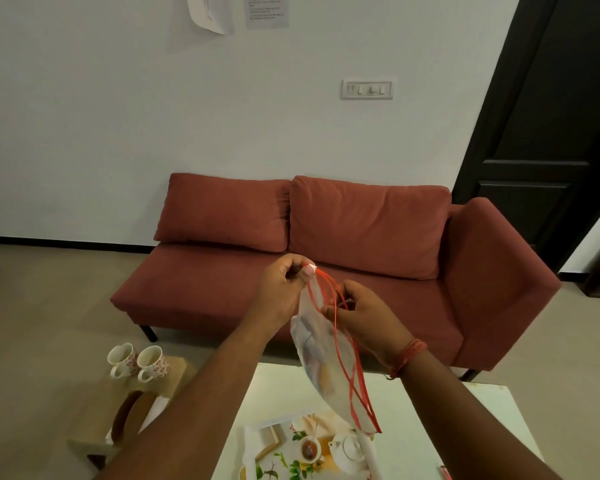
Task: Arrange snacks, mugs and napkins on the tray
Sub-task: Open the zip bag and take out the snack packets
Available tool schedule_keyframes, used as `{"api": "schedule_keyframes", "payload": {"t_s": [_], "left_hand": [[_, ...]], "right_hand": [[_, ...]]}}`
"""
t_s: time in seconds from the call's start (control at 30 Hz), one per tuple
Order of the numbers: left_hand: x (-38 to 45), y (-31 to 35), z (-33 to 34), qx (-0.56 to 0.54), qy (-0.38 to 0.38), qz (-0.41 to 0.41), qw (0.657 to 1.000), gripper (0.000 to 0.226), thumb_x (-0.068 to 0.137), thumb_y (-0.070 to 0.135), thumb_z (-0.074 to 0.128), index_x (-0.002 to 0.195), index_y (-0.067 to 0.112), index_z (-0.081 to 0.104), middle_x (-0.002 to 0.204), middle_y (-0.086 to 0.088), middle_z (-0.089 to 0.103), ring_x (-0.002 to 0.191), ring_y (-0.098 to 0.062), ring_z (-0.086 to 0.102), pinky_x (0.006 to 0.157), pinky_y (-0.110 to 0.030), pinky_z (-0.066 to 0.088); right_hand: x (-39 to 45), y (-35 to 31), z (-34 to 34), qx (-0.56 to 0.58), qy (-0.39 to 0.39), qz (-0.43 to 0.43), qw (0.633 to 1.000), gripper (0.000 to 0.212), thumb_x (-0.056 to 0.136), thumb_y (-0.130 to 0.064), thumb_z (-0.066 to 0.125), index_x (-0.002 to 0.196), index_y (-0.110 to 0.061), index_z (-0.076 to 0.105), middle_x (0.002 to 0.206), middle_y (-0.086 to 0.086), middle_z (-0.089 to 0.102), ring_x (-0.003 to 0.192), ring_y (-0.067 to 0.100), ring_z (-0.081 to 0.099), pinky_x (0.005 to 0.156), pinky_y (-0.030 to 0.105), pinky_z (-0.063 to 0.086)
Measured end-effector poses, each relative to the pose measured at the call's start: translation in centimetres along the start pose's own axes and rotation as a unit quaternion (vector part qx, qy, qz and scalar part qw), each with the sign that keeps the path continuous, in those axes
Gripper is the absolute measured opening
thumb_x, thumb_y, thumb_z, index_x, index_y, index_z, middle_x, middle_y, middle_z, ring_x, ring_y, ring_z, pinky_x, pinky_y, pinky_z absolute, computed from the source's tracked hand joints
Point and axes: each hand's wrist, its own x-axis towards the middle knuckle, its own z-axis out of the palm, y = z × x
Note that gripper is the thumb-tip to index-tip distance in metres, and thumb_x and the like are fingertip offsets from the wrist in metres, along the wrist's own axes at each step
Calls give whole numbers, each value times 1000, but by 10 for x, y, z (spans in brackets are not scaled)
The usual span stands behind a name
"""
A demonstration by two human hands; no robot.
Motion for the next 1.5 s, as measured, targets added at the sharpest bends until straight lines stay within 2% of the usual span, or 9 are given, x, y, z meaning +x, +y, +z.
{"api": "schedule_keyframes", "payload": {"t_s": [0.2,0.33,0.47,0.63,0.8,0.97,1.1,1.4,1.5], "left_hand": [[-3,5,6,-7,-8,-22,1000,10,95,31,61,102,27,66,96,10,67,89,0,64,67,-8,49],[-15,6,21,33,32,-68,997,63,87,56,59,140,25,41,137,6,40,119,-8,48,86,-21,44],[-37,7,42,43,-6,-133,990,100,74,74,56,152,26,17,155,1,19,132,-19,37,89,-31,39],[-40,10,51,28,-5,-205,978,92,87,60,56,155,32,1,162,-2,14,139,-29,37,95,-38,41],[-32,8,40,9,-43,-207,977,41,97,45,46,136,32,45,119,8,63,102,-13,62,86,-36,54],[-24,7,34,-41,-70,-202,976,36,86,66,50,106,38,62,101,10,70,94,-8,68,80,-32,57],[-18,6,37,-46,-88,-190,977,19,94,50,52,107,41,61,101,15,70,94,-6,67,81,-30,56],[-6,3,31,46,-123,-155,979,47,98,31,53,144,30,42,140,6,54,120,-8,54,102,-33,46],[-6,-2,29,97,-146,-154,972,63,95,43,56,151,32,29,145,7,48,122,-10,50,93,-26,42]], "right_hand": [[3,-7,2,-134,29,-12,991,8,95,-21,59,91,-22,65,84,-5,68,80,14,65,70,27,54],[7,-9,4,-129,133,-25,982,18,91,-26,64,75,-21,59,68,-6,62,59,3,52,54,14,42],[10,-7,7,-80,174,-21,981,15,88,-9,59,75,-17,59,70,0,66,59,6,51,54,23,45],[13,1,13,-54,224,-8,973,18,87,-8,63,74,-19,60,69,-4,65,57,-1,52,52,13,42],[11,5,19,15,228,10,973,16,89,-26,66,77,-17,61,73,2,68,65,12,58,64,40,53],[10,1,16,5,183,-13,983,14,93,-25,64,84,-14,62,79,10,68,78,35,65,68,48,57],[11,-1,17,-3,158,-26,987,8,95,-14,60,88,-16,64,82,9,70,81,34,66,71,49,58],[14,9,11,-44,113,-29,992,10,98,-12,52,99,-16,61,97,7,66,89,25,63,77,40,54],[16,11,6,-46,123,-24,991,11,97,-9,51,99,-14,60,99,9,65,91,26,62,80,42,54]]}}
